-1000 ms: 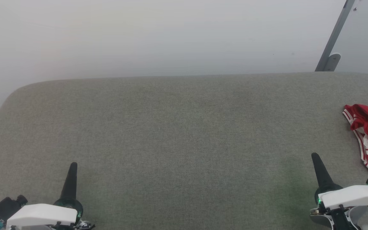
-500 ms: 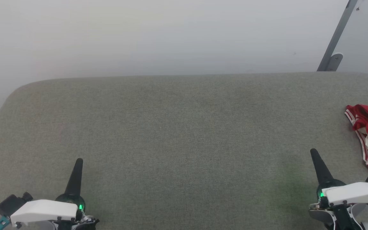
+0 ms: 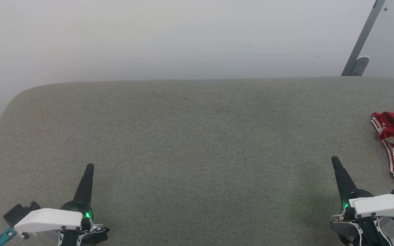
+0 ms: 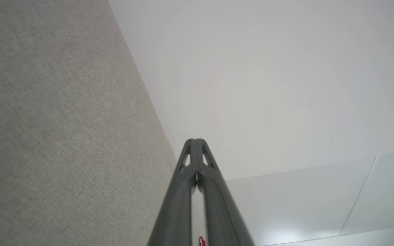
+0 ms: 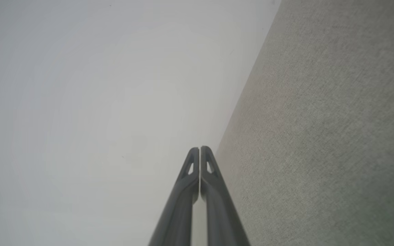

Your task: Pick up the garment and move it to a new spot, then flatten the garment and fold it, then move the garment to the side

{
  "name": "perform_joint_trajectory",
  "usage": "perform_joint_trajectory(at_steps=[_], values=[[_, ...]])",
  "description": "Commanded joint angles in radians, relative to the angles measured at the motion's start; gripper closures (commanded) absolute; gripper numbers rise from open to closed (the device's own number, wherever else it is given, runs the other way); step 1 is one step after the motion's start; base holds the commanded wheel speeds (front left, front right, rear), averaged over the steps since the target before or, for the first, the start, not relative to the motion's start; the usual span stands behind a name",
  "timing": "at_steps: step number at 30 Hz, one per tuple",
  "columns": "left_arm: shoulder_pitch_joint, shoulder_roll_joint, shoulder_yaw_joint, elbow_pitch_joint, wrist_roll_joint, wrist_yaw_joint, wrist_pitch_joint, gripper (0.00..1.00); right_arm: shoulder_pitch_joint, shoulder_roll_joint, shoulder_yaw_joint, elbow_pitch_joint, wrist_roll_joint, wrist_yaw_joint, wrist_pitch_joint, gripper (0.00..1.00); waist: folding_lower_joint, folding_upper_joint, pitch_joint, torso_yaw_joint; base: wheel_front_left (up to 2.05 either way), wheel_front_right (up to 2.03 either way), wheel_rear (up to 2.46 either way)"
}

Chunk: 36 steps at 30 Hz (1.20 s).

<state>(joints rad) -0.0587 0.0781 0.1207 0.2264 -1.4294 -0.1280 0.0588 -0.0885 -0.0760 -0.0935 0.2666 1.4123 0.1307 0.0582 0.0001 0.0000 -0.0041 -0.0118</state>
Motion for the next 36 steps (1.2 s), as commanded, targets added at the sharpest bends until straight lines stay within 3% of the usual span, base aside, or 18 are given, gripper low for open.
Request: perform_joint_trajectory(at_steps=[1, 36], values=[[-0.018, -0.002, 0.000, -0.001, -0.019, -0.004, 0.006, 1.00, -0.019, 0.003, -0.002, -0.010, 0.022, 0.000, 0.007, 1.00, -0.0001, 0.0000, 0.000, 0.001, 0.00, 0.00, 0.00], [-0.057, -0.030, -0.006, 0.020, -0.184, -0.005, 0.059, 1.00, -0.023, 0.029, -0.022, -0.025, 0.202, 0.000, 0.059, 1.00, -0.0001, 0.0000, 0.007, 0.012, 0.00, 0.00, 0.00]])
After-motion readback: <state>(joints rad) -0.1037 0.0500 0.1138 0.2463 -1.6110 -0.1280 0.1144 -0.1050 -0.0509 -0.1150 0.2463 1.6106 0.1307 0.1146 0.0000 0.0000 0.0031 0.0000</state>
